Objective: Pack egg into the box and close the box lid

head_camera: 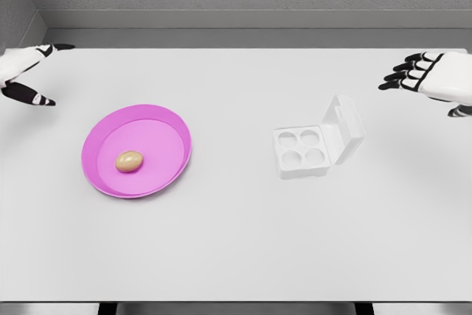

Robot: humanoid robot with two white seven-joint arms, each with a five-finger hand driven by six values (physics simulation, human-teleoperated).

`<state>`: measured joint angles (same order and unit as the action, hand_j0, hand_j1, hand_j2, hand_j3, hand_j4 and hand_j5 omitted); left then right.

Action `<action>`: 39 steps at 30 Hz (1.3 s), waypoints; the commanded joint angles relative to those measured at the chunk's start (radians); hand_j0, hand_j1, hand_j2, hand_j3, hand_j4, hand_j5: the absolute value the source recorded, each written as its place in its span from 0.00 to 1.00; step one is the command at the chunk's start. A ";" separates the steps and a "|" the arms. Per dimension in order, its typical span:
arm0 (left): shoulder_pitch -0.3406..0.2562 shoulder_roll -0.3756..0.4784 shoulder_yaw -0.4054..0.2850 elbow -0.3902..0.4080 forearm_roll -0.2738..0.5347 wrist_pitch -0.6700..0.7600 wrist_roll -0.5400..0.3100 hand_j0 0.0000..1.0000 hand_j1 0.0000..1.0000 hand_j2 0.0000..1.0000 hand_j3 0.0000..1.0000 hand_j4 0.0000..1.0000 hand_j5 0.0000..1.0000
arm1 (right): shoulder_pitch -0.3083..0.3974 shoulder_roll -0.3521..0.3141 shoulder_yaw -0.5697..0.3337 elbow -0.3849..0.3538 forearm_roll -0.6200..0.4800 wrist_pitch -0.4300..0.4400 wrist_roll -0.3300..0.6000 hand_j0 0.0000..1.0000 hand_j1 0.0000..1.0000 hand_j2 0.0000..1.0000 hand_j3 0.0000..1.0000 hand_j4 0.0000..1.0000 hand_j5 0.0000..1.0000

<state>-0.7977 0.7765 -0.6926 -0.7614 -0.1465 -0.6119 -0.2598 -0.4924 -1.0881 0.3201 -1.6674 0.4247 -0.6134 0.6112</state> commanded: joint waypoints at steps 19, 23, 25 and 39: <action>-0.071 0.208 -0.304 -0.546 0.004 0.001 -0.082 1.00 1.00 1.00 1.00 1.00 1.00 | 0.012 0.019 0.152 0.170 0.042 0.003 0.000 1.00 1.00 1.00 1.00 1.00 1.00; -0.064 0.208 -0.354 -0.572 0.002 0.001 -0.082 1.00 1.00 1.00 1.00 1.00 1.00 | 0.009 0.040 0.181 0.172 0.074 0.003 0.000 1.00 1.00 1.00 1.00 1.00 1.00; -0.063 0.210 -0.358 -0.576 0.001 0.001 -0.082 1.00 1.00 1.00 1.00 1.00 1.00 | 0.006 0.050 0.181 0.172 0.077 0.003 0.000 1.00 1.00 1.00 1.00 1.00 1.00; -0.028 0.162 -0.412 -0.599 -0.042 0.001 -0.084 0.99 0.99 0.99 0.99 0.99 0.99 | 0.003 0.059 0.183 0.170 0.095 0.003 0.000 1.00 1.00 1.00 1.00 1.00 1.00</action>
<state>-0.8253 0.9546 -1.1050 -1.3601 -0.1841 -0.6125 -0.3433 -0.4893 -1.0279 0.5034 -1.4970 0.5230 -0.6131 0.6112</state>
